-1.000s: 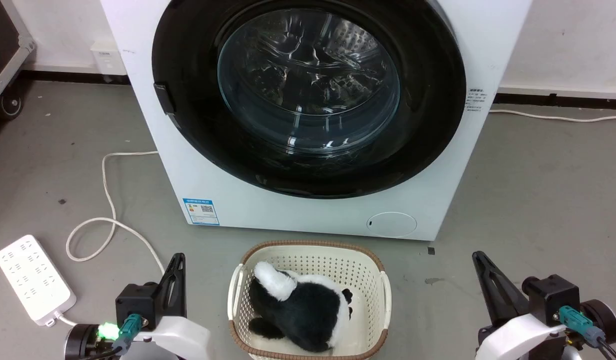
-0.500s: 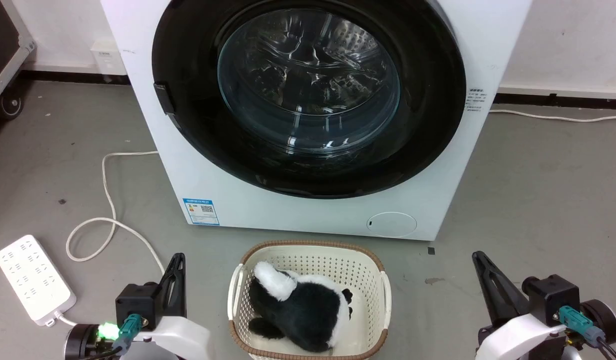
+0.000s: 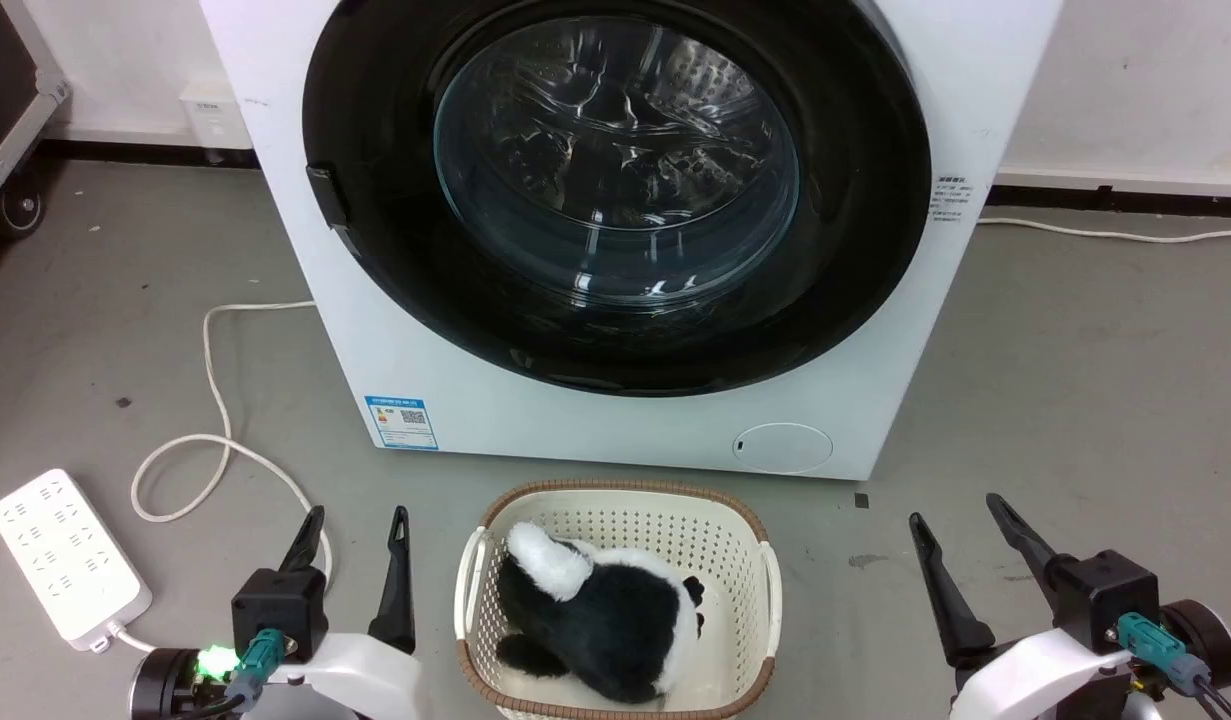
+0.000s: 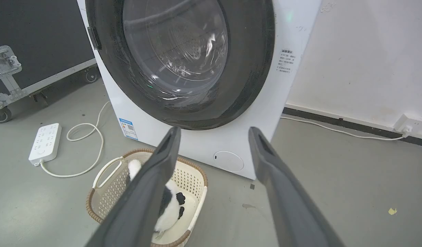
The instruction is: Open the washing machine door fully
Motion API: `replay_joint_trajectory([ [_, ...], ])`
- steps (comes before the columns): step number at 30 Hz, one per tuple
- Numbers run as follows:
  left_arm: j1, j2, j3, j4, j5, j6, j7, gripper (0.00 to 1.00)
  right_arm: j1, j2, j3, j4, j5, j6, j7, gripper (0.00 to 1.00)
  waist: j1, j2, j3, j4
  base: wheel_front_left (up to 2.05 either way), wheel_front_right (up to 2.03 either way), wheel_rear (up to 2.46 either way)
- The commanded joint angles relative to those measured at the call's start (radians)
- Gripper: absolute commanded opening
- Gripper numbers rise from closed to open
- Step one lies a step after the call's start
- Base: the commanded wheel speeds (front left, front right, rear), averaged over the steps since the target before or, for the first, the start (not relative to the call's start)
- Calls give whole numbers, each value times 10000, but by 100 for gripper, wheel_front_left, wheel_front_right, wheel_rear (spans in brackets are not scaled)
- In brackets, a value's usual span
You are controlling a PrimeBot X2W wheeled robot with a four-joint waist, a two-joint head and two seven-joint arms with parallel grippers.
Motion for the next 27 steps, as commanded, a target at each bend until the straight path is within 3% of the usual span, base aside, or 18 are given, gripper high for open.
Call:
replay_joint_trajectory([
  [1, -1, 1, -33, -1, -26, 41, -115, 100, 3, 0, -31, 13, 100, 0, -108, 100, 1, 0, 10, -1, 0, 0, 0],
  [22, -227, 5, -207, -150, -88, 236, -553, 100, -365, -1, -137, -148, 80, 2, -545, 99, 1, 0, 507, -8, 0, 0, 0],
  [23, -250, 5, -219, -166, -92, 246, -574, 100, -410, -11, -139, -140, 104, 2, -566, 37, 1, 0, 555, -8, 0, 0, 0],
  [24, -271, 5, -232, -177, -96, 255, -595, 100, -465, -35, -140, -132, 126, 2, -587, 0, 1, 0, 598, -9, 0, 0, 0],
  [27, -435, 6, -303, -244, -106, 314, -741, 100, -1041, -297, -211, -92, 464, 2, -732, 0, 1, 0, 963, -20, 0, 0, 0],
])
